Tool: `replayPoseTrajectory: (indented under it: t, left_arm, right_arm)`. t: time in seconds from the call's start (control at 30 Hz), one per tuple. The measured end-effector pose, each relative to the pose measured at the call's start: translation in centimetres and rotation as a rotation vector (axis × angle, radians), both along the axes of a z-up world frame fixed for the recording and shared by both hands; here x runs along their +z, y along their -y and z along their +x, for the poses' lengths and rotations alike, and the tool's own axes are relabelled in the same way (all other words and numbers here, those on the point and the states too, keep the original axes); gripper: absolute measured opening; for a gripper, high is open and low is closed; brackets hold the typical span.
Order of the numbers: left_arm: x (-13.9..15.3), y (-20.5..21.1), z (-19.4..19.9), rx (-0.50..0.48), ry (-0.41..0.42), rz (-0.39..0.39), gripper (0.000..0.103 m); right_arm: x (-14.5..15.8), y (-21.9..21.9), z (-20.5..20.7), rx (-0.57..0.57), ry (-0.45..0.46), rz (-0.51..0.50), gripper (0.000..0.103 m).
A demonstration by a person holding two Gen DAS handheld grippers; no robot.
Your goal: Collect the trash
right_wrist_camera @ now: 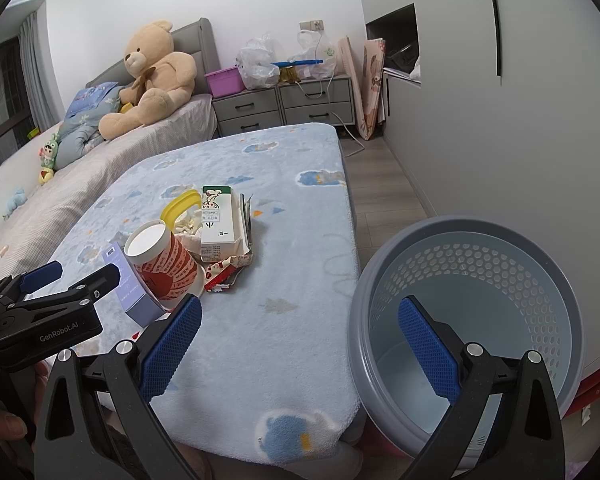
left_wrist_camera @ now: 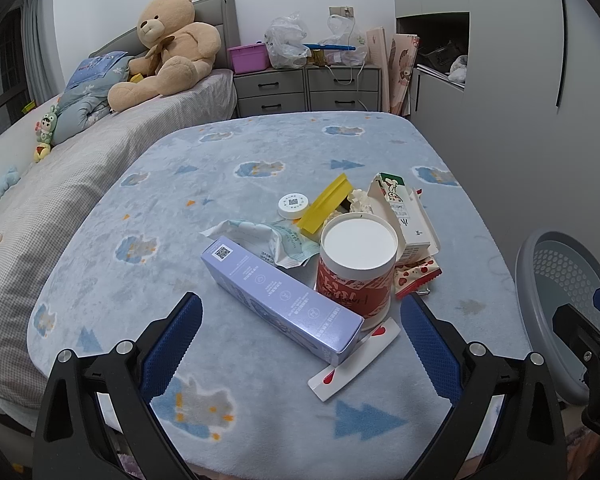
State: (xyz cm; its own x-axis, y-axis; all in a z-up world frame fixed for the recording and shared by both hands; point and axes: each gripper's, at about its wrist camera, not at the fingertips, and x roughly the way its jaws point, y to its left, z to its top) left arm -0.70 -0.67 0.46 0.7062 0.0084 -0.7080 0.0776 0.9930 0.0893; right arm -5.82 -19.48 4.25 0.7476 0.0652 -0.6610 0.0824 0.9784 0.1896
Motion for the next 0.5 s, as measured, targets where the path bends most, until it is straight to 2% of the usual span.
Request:
replayPoseTrajectory:
  t: [0.27,0.5]
  left_arm:
    - [0.0,-0.2,0.0,0.004,0.0,0.005,0.095]
    - [0.2,-2.1,0.1,0.036,0.001,0.002,0.095]
  right_arm:
    - [-0.2,-0.1,0.1,-0.001,-0.003,-0.001,0.097]
    - [-1.0,-0.7,1.0,0.03,-0.028,0.007,0.097]
